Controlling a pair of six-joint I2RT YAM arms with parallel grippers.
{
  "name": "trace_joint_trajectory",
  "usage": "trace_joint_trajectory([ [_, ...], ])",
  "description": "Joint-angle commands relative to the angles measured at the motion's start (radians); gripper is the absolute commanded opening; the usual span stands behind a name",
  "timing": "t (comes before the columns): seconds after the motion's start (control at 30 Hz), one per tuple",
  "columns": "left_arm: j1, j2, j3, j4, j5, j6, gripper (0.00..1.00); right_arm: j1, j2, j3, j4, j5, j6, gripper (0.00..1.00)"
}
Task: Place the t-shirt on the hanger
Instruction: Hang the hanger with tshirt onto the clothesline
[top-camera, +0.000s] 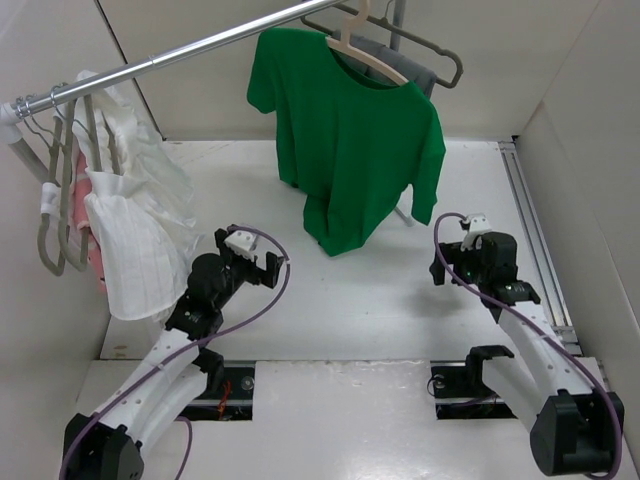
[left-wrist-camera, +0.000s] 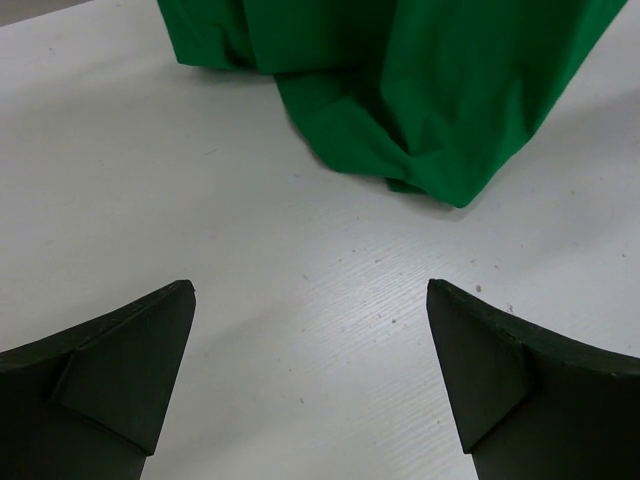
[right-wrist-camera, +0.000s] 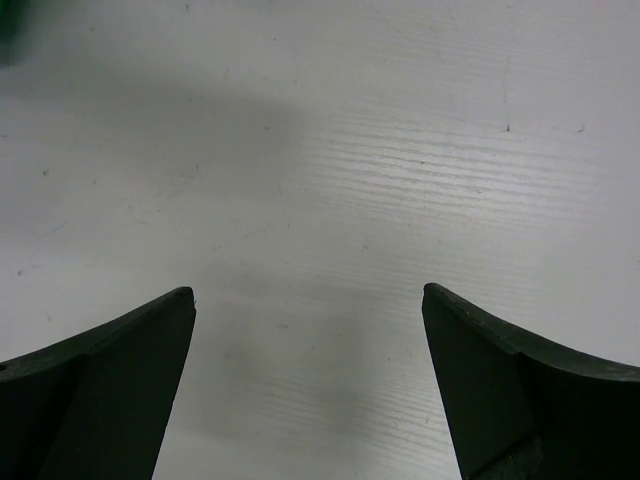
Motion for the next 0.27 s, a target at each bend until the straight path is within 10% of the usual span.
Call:
trace_joint_trajectory([
  [0.0, 0.037, -0.036, -0.018, 0.054, 0.012, -0.031, 1.0, -0.005, -0.036, 0.012, 0.059, -0.012, 0.008, 1.0],
  [0.23, 0.048, -0.047, -0.018, 0.054, 0.021, -0.042, 1.0, -0.005, -0.077, 0.012, 0.066, -0.044, -0.003, 1.0],
])
